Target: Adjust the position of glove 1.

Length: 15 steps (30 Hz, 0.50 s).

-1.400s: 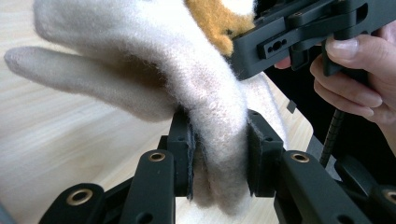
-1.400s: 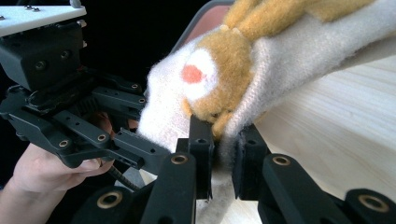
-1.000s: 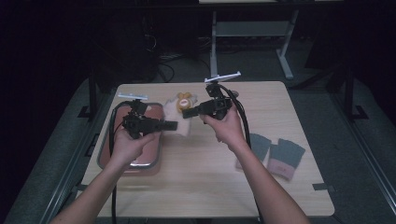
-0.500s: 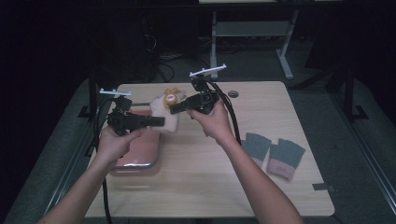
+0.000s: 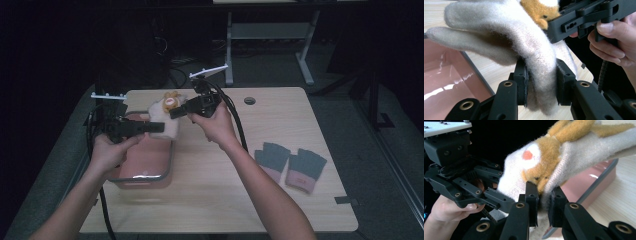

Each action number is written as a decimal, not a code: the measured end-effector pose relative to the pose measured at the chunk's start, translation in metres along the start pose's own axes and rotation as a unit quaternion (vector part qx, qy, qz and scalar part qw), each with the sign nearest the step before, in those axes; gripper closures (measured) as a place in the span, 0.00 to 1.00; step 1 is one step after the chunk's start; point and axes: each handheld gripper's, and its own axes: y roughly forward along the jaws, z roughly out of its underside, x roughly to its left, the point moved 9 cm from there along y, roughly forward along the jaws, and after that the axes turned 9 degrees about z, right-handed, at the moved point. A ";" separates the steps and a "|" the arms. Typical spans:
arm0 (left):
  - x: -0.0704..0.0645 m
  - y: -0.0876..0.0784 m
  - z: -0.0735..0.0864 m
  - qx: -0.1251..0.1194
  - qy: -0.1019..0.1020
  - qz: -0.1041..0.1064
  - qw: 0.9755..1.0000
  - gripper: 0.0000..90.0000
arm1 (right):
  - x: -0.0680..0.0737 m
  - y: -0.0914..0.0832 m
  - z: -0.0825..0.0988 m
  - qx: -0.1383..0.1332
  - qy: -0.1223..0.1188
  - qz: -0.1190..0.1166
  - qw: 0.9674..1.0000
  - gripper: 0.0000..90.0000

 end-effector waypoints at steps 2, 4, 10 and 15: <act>0.001 -0.004 0.000 -0.002 -0.002 -0.001 1.000 0.75 | 0.002 0.003 -0.002 0.001 -0.003 0.000 1.000 0.89; 0.003 -0.007 0.000 -0.003 -0.003 -0.002 1.000 0.75 | 0.005 0.006 -0.004 0.001 -0.002 -0.003 1.000 0.89; 0.008 -0.016 0.002 -0.004 -0.004 -0.005 1.000 0.75 | 0.011 0.014 -0.008 0.006 -0.010 -0.006 1.000 0.89; 0.013 -0.021 0.004 -0.005 -0.007 -0.008 1.000 0.75 | 0.014 0.021 -0.009 0.013 -0.010 -0.008 1.000 0.89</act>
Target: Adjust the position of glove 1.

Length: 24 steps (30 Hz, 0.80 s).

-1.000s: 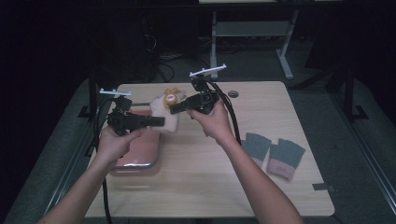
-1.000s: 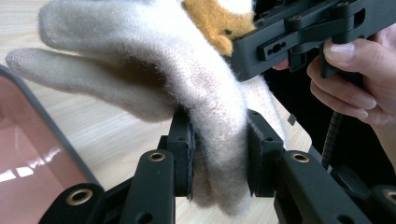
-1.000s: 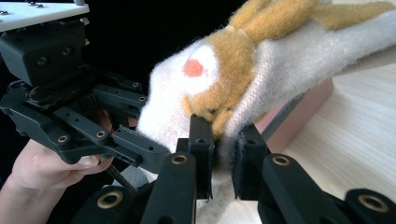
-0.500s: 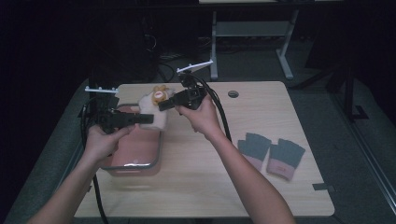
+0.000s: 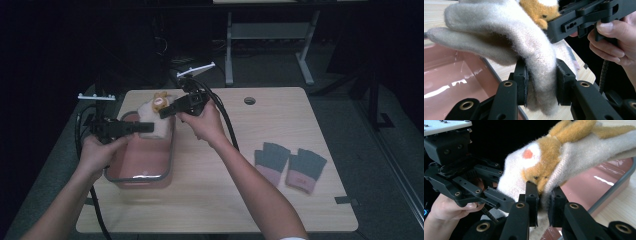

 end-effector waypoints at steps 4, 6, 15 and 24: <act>0.004 -0.004 0.002 -0.001 -0.003 -0.002 1.000 0.75 | 0.002 0.006 -0.001 0.003 -0.002 -0.002 1.000 0.90; 0.006 -0.007 0.003 0.000 -0.002 -0.003 1.000 0.75 | 0.003 0.009 -0.001 0.006 -0.004 -0.003 1.000 0.90; 0.015 -0.013 0.010 0.002 -0.016 -0.008 1.000 0.75 | 0.005 0.023 -0.001 0.017 0.000 -0.007 1.000 0.90; 0.026 -0.018 0.018 0.002 -0.029 -0.012 0.999 0.75 | 0.005 0.039 0.000 0.028 0.003 -0.011 1.000 0.90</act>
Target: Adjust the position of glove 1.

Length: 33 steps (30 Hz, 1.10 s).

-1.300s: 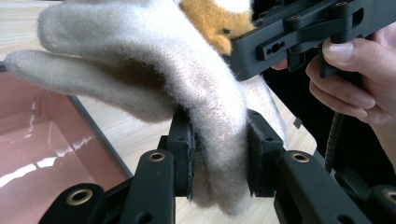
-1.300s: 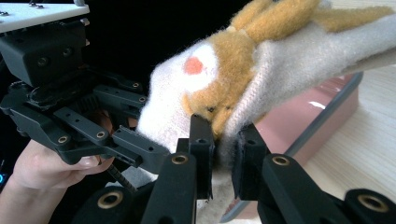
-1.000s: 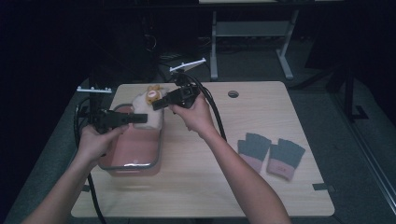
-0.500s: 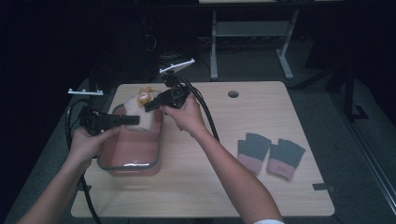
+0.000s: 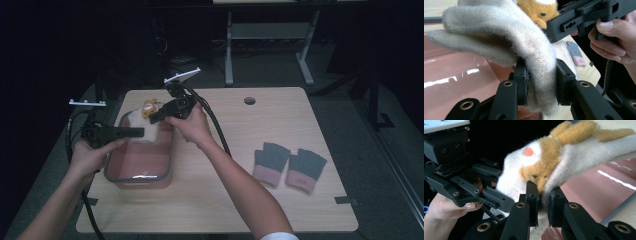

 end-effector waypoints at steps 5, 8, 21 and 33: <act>0.004 -0.002 0.004 0.001 -0.004 -0.001 1.000 0.75 | 0.001 0.007 0.001 0.004 0.001 0.000 1.000 0.90; 0.007 -0.003 0.005 0.001 -0.008 -0.001 1.000 0.75 | 0.001 0.011 0.002 0.010 0.000 -0.003 1.000 0.90; 0.019 -0.003 0.013 0.009 -0.018 -0.005 1.000 0.75 | -0.004 0.025 0.004 0.018 0.008 -0.003 1.000 0.90; 0.036 -0.001 0.029 0.019 -0.043 -0.012 0.999 0.75 | -0.011 0.049 0.014 0.036 0.018 -0.005 0.999 0.90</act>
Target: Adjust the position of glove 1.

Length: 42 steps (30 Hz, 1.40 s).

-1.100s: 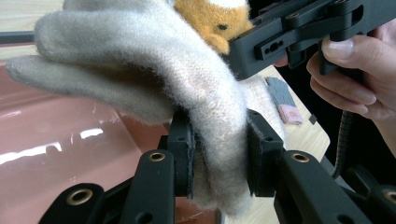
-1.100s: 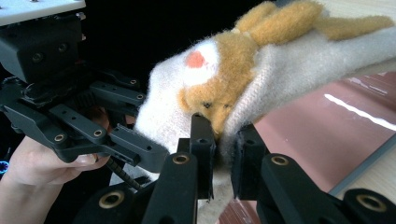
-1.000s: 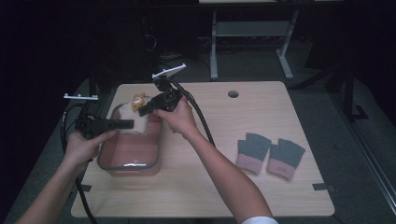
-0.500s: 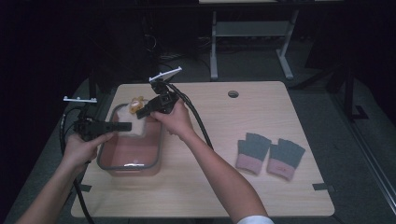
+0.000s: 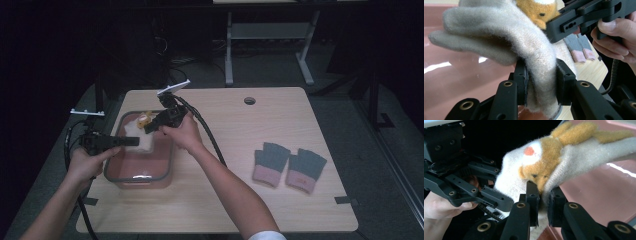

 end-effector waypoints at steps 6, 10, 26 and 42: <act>0.009 0.003 0.008 0.007 -0.012 -0.005 1.000 0.75 | -0.006 0.012 0.005 0.009 0.008 -0.005 1.000 0.90; 0.014 0.006 0.013 0.019 -0.026 -0.006 0.999 0.75 | -0.010 0.020 0.009 0.015 0.013 -0.005 1.000 0.90; 0.036 0.026 0.039 0.080 -0.049 -0.040 0.995 0.75 | -0.033 0.050 0.036 0.052 0.023 0.019 0.998 0.90; 0.051 0.031 0.054 0.114 -0.068 -0.076 0.988 0.75 | -0.035 0.053 0.044 0.085 0.009 0.048 0.995 0.86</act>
